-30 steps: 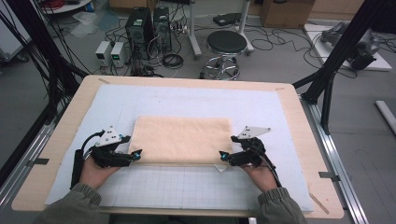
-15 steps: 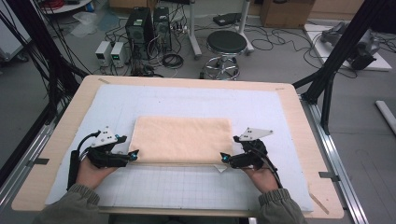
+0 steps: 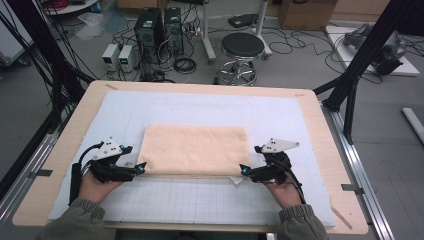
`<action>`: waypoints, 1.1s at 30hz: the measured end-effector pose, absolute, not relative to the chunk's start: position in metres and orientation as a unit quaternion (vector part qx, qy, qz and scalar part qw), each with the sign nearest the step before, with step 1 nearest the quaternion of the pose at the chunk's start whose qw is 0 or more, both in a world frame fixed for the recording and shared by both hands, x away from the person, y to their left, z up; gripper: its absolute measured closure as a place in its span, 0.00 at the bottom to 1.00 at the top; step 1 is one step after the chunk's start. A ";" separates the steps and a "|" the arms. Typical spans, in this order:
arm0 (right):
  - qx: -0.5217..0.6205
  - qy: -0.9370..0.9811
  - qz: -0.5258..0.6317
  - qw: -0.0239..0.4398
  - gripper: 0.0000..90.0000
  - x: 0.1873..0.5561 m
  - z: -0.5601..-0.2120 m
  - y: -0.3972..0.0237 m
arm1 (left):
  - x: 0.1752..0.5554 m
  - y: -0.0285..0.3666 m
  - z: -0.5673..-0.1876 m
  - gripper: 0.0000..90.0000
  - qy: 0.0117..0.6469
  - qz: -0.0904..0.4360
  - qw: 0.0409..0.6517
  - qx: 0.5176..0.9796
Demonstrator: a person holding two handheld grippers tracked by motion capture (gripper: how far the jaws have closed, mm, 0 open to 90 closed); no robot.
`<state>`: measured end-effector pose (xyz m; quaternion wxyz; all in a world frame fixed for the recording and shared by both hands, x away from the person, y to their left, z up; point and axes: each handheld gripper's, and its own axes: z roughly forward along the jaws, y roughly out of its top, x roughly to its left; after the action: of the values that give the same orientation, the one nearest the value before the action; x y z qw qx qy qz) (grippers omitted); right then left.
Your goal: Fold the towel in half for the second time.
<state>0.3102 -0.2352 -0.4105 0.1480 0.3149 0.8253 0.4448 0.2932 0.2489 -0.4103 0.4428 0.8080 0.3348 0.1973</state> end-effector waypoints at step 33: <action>0.316 0.815 0.457 0.161 0.13 0.284 -0.409 -0.259 | 0.270 0.253 -0.406 0.09 0.338 0.201 0.449 0.802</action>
<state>0.2836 -0.2590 -0.4094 0.1605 0.3165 0.8155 0.4573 0.2696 0.2533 -0.4060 0.4489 0.8025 0.3378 0.2012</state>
